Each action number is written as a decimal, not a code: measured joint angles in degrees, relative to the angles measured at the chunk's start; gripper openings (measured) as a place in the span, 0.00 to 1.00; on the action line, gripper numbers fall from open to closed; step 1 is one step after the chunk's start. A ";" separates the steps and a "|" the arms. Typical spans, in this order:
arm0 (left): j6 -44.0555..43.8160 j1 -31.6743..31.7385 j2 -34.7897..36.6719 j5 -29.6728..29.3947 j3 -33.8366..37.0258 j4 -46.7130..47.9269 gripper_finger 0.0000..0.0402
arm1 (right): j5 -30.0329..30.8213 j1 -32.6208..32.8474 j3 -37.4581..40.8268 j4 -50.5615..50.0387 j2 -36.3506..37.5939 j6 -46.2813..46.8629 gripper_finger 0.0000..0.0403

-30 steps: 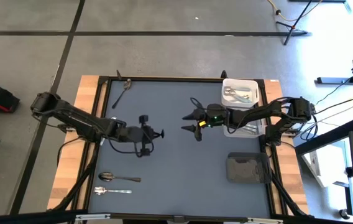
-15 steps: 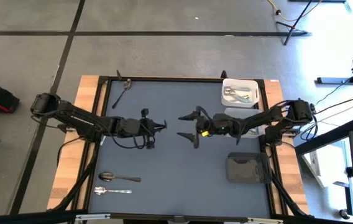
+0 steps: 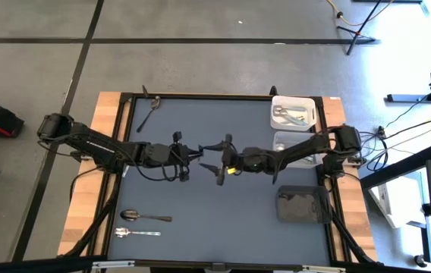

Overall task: Sort silverware by color (type)
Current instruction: Put the black spoon into the black bin

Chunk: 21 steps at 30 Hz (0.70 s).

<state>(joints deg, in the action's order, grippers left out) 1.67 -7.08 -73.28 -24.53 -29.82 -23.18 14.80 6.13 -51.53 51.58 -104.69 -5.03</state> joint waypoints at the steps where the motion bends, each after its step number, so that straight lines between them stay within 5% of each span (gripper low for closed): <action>1: 0.00 -0.06 0.00 0.00 0.00 -0.01 0.03 | 1.47 0.03 -1.06 -0.09 -0.50 -0.18 0.69; 10: 0.02 -0.21 0.00 0.57 0.00 0.16 0.03 | 3.83 -0.15 -4.81 -2.48 -1.43 -3.64 0.58; 21: -0.71 -0.21 0.00 2.02 0.00 0.32 0.03 | 5.32 -0.09 -4.81 -2.62 -1.44 -10.42 0.02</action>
<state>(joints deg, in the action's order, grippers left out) 0.96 -7.29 -73.28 -22.51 -29.82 -22.86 20.12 6.04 -56.34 48.95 -106.13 -15.44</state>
